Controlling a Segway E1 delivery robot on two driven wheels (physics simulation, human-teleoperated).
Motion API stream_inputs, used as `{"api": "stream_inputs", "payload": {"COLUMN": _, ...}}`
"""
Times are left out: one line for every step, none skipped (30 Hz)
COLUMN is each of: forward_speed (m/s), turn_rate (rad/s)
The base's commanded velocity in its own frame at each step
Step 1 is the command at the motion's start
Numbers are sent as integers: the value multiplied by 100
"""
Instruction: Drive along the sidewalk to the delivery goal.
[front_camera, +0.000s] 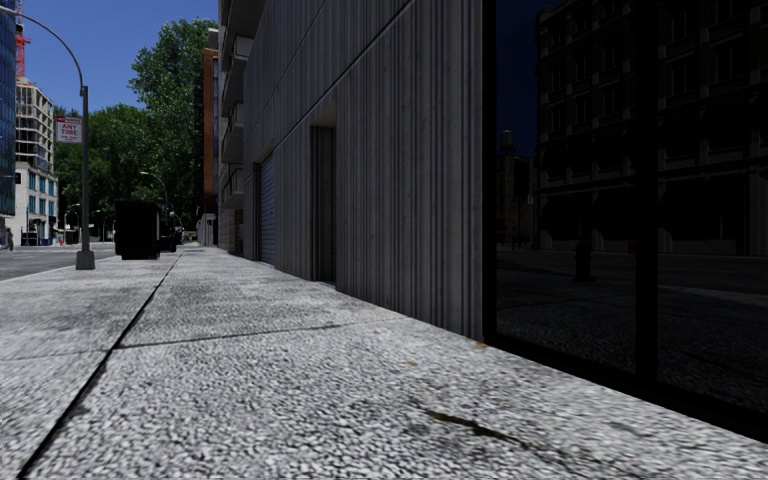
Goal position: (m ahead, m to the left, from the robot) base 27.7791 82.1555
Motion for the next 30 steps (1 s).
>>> {"api": "stream_inputs", "payload": {"forward_speed": 63, "turn_rate": 24}}
{"api": "stream_inputs", "payload": {"forward_speed": 65, "turn_rate": 24}}
{"api": "stream_inputs", "payload": {"forward_speed": 65, "turn_rate": 24}}
{"api": "stream_inputs", "payload": {"forward_speed": 66, "turn_rate": 24}}
{"api": "stream_inputs", "payload": {"forward_speed": 66, "turn_rate": 24}}
{"api": "stream_inputs", "payload": {"forward_speed": 67, "turn_rate": 24}}
{"api": "stream_inputs", "payload": {"forward_speed": 71, "turn_rate": 24}}
{"api": "stream_inputs", "payload": {"forward_speed": 71, "turn_rate": 24}}
{"api": "stream_inputs", "payload": {"forward_speed": 74, "turn_rate": 24}}
{"api": "stream_inputs", "payload": {"forward_speed": 75, "turn_rate": 24}}
{"api": "stream_inputs", "payload": {"forward_speed": 75, "turn_rate": 25}}
{"api": "stream_inputs", "payload": {"forward_speed": 75, "turn_rate": 25}}
{"api": "stream_inputs", "payload": {"forward_speed": 75, "turn_rate": 35}}
{"api": "stream_inputs", "payload": {"forward_speed": 75, "turn_rate": 42}}
{"api": "stream_inputs", "payload": {"forward_speed": 75, "turn_rate": 46}}
{"api": "stream_inputs", "payload": {"forward_speed": 75, "turn_rate": 46}}
{"api": "stream_inputs", "payload": {"forward_speed": 74, "turn_rate": 47}}
{"api": "stream_inputs", "payload": {"forward_speed": 73, "turn_rate": 47}}
{"api": "stream_inputs", "payload": {"forward_speed": 73, "turn_rate": 47}}
{"api": "stream_inputs", "payload": {"forward_speed": 73, "turn_rate": 47}}
{"api": "stream_inputs", "payload": {"forward_speed": 73, "turn_rate": 47}}
{"api": "stream_inputs", "payload": {"forward_speed": 73, "turn_rate": 47}}
{"api": "stream_inputs", "payload": {"forward_speed": 73, "turn_rate": 47}}
{"api": "stream_inputs", "payload": {"forward_speed": 73, "turn_rate": 47}}
{"api": "stream_inputs", "payload": {"forward_speed": 73, "turn_rate": 47}}
{"api": "stream_inputs", "payload": {"forward_speed": 73, "turn_rate": 47}}
{"api": "stream_inputs", "payload": {"forward_speed": 73, "turn_rate": 47}}
{"api": "stream_inputs", "payload": {"forward_speed": 73, "turn_rate": 47}}
{"api": "stream_inputs", "payload": {"forward_speed": 76, "turn_rate": 47}}
{"api": "stream_inputs", "payload": {"forward_speed": 79, "turn_rate": 47}}
